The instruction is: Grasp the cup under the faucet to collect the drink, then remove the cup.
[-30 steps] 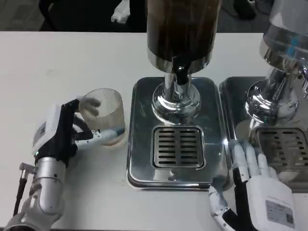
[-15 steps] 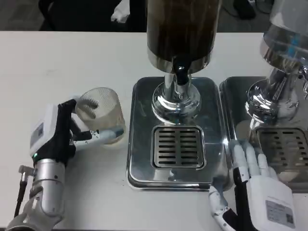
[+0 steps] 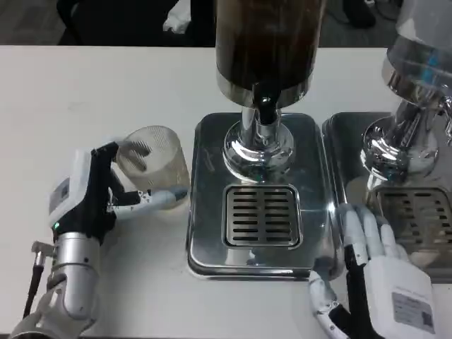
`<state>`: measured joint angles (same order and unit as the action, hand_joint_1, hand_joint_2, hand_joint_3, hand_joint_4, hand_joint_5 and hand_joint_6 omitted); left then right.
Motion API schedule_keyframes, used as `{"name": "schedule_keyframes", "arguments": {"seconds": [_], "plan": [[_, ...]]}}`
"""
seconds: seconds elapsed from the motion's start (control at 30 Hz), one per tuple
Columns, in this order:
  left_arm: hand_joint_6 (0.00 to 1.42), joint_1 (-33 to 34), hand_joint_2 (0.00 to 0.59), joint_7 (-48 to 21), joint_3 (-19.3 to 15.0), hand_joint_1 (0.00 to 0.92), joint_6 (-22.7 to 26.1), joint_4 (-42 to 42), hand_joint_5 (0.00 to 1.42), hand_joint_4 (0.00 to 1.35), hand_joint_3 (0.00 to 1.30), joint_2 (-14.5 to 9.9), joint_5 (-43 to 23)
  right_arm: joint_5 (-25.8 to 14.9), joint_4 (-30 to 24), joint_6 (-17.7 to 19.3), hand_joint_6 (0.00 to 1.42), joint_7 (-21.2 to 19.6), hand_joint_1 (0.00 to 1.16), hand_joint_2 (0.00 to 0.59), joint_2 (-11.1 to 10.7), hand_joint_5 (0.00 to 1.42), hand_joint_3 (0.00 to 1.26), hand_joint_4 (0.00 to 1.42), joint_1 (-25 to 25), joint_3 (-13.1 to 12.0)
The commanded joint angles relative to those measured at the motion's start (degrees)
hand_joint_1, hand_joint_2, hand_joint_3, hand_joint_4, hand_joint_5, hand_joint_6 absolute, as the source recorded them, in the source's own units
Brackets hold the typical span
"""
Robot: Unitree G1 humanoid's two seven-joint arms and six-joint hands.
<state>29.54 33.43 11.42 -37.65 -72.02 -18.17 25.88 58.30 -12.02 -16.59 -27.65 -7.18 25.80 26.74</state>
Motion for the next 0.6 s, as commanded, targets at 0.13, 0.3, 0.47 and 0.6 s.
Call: {"name": "schedule_keyframes", "arguments": {"seconds": [0.13,0.3,0.47,0.6], "plan": [[1.35,0.1,0.000,1.8,1.3,0.695,-3.1,2.1,1.16,1.04,0.93,-0.2,1.7,-0.7,0.3,0.6,0.10,-0.2,0.13,0.539,0.2,0.00,0.03,0.00,-0.5,-0.7],[1.35,0.9,0.000,1.3,2.5,0.686,-3.9,3.0,1.14,1.03,0.92,0.2,3.0,-0.7,0.3,0.6,0.10,-0.3,0.13,0.539,0.3,0.00,0.03,0.00,-0.6,-0.9],[1.35,1.7,0.000,0.7,3.7,0.680,-4.1,3.4,1.14,1.03,0.91,0.9,3.7,-0.8,0.3,0.5,0.10,-0.5,0.13,0.539,0.5,0.00,0.03,0.00,-0.6,-1.0],[1.35,2.4,0.000,0.2,4.6,0.675,-4.1,3.5,1.14,1.02,0.90,1.7,4.5,-0.8,0.3,0.5,0.10,-0.7,0.13,0.539,0.7,0.00,0.03,0.00,-0.5,-1.1]]}}
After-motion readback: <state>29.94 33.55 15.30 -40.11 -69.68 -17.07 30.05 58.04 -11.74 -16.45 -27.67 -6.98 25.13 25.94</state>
